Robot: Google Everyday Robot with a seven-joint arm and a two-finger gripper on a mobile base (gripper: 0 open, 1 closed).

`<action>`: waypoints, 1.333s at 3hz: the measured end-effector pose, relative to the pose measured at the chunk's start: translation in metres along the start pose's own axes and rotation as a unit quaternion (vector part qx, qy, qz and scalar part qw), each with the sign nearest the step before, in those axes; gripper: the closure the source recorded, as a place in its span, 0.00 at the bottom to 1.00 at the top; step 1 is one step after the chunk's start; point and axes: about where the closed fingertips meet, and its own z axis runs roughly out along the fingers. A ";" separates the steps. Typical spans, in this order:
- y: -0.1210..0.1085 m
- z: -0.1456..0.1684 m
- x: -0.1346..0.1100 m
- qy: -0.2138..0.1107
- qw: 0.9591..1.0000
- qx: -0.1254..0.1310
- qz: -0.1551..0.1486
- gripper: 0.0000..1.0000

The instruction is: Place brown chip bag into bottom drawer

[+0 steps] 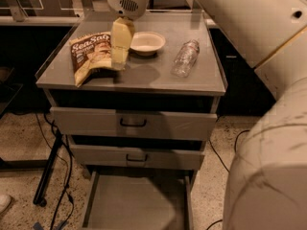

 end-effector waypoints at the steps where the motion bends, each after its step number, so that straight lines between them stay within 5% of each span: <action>1: -0.009 0.013 -0.024 0.005 1.000 0.001 -0.012 0.00; 3: -0.049 0.049 -0.077 0.020 0.998 0.003 -0.055 0.00; 4: -0.049 0.049 -0.078 0.020 0.998 0.004 -0.055 0.00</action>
Offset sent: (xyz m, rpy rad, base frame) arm 0.0511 0.0935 -0.0027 -0.0972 -0.0290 0.0953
